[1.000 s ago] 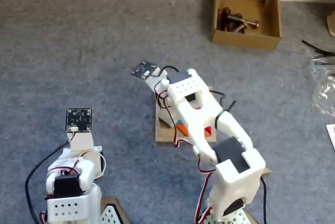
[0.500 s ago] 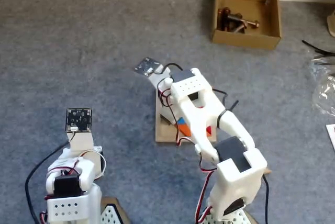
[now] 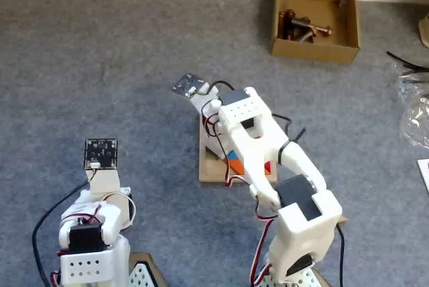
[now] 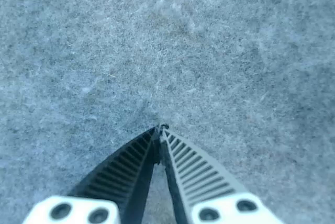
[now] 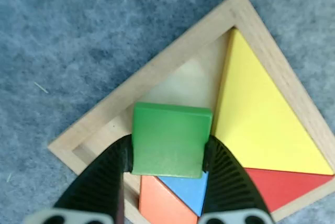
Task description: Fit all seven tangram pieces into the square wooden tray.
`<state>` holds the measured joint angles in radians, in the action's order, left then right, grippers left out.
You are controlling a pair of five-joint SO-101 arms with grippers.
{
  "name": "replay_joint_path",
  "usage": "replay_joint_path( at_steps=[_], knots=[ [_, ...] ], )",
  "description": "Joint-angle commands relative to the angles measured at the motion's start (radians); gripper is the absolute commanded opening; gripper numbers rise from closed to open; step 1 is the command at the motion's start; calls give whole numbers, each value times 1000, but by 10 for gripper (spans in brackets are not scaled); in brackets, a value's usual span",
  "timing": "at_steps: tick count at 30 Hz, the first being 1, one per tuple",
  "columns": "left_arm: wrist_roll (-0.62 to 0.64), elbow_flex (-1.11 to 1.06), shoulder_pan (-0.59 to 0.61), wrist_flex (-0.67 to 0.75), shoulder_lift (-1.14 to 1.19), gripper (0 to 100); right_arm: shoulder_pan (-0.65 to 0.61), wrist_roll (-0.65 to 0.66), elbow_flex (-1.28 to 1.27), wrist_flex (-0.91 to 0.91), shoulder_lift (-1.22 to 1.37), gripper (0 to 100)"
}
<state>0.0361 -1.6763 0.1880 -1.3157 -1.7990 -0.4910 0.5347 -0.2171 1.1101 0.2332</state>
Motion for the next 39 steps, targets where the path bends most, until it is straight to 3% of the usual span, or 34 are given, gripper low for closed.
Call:
replay_joint_path(
  at_steps=[1, 16, 22, 39],
  knots=[
    [2, -21, 8, -8, 7, 5, 45, 5, 65, -10, -18, 39],
    [2, -21, 8, -8, 7, 5, 36, 6, 65, -10, -19, 78],
    [2, -21, 8, -8, 7, 5, 8, 2, 65, -10, -19, 140],
    [2, -21, 8, -8, 7, 5, 5, -2, 104, -18, -21, 146]
  ],
)
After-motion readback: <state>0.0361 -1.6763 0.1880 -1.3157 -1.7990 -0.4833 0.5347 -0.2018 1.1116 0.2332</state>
